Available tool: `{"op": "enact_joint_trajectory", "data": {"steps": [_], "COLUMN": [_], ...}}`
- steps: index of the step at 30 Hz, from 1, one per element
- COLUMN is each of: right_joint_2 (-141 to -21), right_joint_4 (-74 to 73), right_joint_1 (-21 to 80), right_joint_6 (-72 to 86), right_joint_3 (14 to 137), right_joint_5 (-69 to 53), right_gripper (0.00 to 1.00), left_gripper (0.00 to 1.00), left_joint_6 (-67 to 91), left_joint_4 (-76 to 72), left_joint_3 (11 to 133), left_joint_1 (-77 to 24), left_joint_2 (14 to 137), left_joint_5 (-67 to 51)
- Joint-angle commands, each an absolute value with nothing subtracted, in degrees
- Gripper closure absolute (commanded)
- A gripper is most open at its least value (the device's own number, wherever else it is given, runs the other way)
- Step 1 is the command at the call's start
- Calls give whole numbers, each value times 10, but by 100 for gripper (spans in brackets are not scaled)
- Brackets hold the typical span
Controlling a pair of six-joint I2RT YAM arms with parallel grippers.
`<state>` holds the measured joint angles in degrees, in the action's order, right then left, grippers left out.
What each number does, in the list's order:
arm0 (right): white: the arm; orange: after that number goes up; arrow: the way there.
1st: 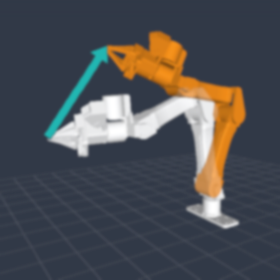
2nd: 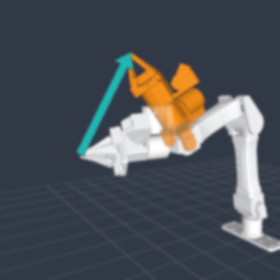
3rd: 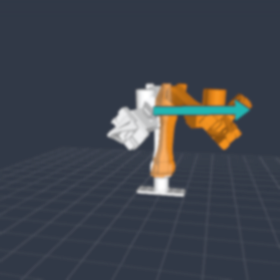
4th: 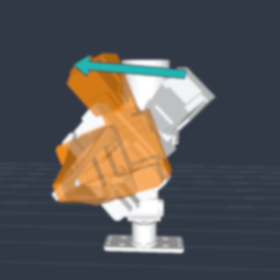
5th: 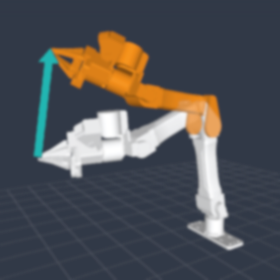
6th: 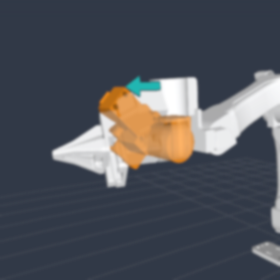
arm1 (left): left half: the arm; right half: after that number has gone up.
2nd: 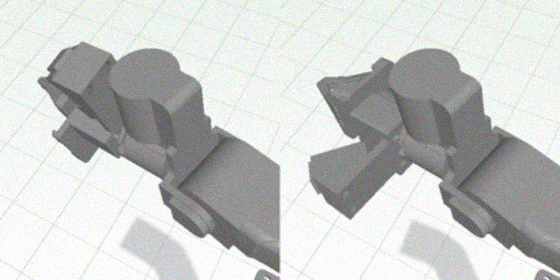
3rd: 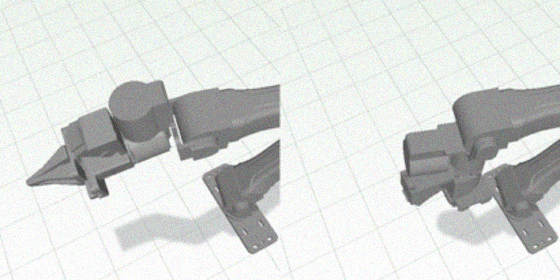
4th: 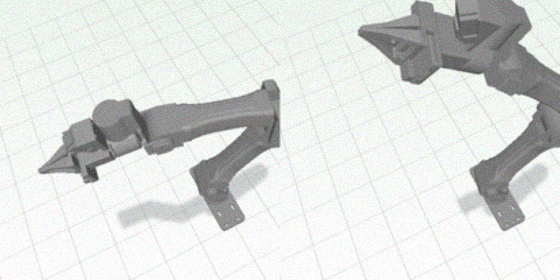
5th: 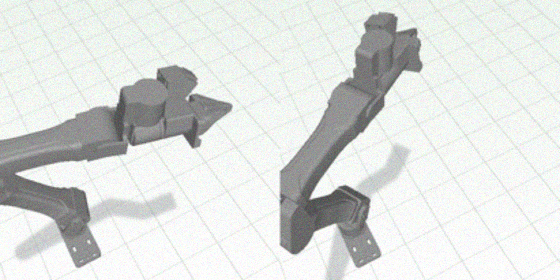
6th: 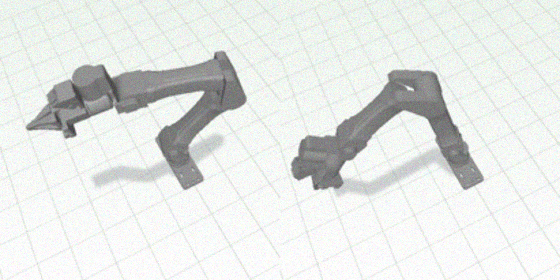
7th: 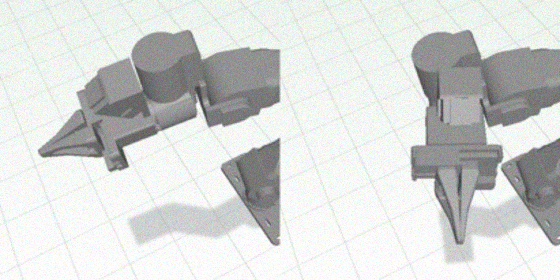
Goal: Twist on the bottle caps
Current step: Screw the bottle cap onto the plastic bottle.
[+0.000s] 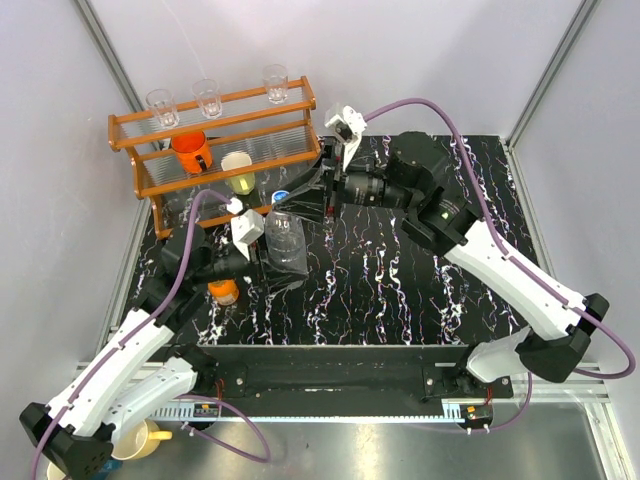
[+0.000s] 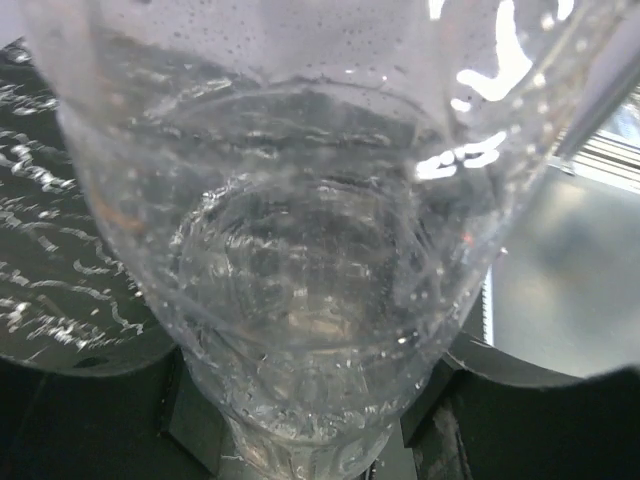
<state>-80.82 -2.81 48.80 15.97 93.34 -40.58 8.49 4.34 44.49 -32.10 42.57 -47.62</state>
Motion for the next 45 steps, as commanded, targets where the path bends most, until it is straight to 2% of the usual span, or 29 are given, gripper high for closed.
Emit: {"op": "enact_joint_trajectory", "data": {"steps": [1,6,10,14,15,17,18,21,27,28,30,45], "right_joint_2": [-830,-873,-898,-897,-885,-868,-845,-786,-697,-693,-693,-823], "right_joint_4": [-188,-253,-269,-267,-264,-245,-237,-200,-125,-104,-83,-4], "right_joint_1": [554,627,667,671,671,671,668,648,537,530,526,515], "right_joint_6": [117,119,122,127,124,110,107,85,84,82,78,156], "right_joint_3": [951,1008,1039,1052,1051,1043,1039,1010,929,913,904,989], "right_joint_5": [-179,65,183,210,204,178,169,77,-315,-430,-512,-644], "right_gripper": [73,77,69,47,34,19,1,0,0,0,0,2], "left_gripper": [100,100,100,100,100,100,100,100,100,100,100,100], "left_joint_6": [44,24,19,25,27,38,40,76,196,218,215,199], "left_joint_4": [30,46,52,55,52,47,37,2,-136,-143,-130,-111], "left_joint_3": [471,468,465,461,461,458,456,440,408,407,414,429], "left_joint_1": [-316,-314,-314,-314,-313,-313,-312,-312,-315,-319,-323,-340], "left_joint_2": [420,417,412,407,405,400,399,395,403,405,410,426], "left_joint_5": [-326,-236,-211,-240,-250,-302,-325,-457,-680,-689,-717,-759]}}
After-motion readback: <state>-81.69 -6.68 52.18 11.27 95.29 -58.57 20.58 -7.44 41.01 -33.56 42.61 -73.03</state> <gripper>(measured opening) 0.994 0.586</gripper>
